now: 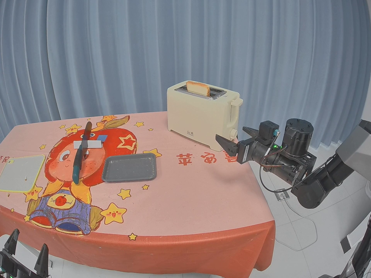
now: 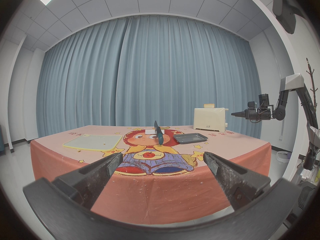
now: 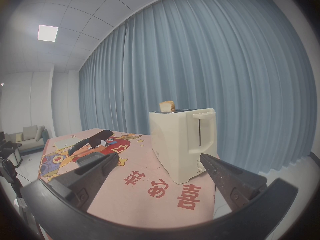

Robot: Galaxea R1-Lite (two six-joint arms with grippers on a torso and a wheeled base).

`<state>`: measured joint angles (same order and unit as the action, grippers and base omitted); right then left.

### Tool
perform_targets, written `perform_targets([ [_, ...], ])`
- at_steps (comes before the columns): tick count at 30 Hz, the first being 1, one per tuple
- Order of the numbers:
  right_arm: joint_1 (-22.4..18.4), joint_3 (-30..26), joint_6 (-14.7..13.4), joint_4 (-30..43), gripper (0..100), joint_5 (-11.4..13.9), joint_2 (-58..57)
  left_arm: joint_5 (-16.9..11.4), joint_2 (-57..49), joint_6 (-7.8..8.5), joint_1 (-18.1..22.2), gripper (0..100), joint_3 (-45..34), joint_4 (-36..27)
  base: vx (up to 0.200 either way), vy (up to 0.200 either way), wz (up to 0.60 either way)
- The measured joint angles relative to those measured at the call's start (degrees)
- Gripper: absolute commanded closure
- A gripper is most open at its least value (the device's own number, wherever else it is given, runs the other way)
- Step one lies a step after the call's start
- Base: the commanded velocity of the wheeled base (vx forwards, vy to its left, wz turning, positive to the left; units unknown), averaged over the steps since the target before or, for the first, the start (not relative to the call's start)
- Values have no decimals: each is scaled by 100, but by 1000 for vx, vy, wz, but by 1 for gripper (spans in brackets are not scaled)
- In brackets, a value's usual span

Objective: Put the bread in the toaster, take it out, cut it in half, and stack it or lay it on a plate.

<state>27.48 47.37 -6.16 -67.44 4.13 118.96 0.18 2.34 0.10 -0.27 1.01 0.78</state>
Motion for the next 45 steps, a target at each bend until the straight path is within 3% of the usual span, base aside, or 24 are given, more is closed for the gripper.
perform_targets([
  [15,-221,-104,-65,162,0,-50,-283,0,0,0,0,0,0,0,0,0,0],
  [22,-435,41,-41,1048,0,13,-652,2,0,0,0,0,0,0,0,0,0],
  [33,-463,830,74,2778,0,49,-1223,4,0,0,0,0,0,-2,0,0,0],
  [39,-557,1484,137,3011,0,82,-1278,6,0,0,0,0,0,-2,0,0,0],
  [45,-651,1914,184,3315,0,333,-1224,4,0,0,0,0,0,0,0,0,0],
])
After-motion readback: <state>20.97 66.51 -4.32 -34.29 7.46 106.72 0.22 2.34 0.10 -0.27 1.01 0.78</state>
